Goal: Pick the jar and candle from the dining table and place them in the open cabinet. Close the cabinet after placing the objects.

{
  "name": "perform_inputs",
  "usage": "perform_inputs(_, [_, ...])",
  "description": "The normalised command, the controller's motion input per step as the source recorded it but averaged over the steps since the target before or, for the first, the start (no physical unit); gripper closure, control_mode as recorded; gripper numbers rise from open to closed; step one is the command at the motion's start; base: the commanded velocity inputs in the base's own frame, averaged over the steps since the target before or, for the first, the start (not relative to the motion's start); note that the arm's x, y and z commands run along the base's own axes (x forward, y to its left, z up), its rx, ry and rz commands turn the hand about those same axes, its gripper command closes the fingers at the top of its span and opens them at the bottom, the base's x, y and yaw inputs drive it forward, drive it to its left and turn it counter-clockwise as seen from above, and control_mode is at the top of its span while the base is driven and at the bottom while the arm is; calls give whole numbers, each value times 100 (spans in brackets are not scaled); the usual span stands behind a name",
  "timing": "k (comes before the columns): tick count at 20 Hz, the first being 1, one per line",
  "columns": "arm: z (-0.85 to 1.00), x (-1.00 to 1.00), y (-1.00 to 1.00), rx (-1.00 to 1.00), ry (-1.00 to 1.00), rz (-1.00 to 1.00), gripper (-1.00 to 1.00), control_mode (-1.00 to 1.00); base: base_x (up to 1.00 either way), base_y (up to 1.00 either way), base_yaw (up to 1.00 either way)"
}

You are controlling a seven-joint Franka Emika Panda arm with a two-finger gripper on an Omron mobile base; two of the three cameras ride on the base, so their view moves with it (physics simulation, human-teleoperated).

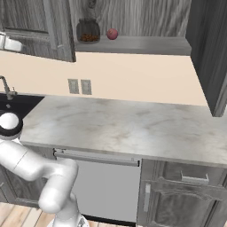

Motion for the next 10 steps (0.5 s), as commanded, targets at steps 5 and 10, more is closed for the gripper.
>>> perform_inputs(5, [3,74,-88,13,-19,35,-100,-100,0,0,0])
perform_inputs(10, [0,69,-87,13,-22,38,-100,-100,0,0,0])
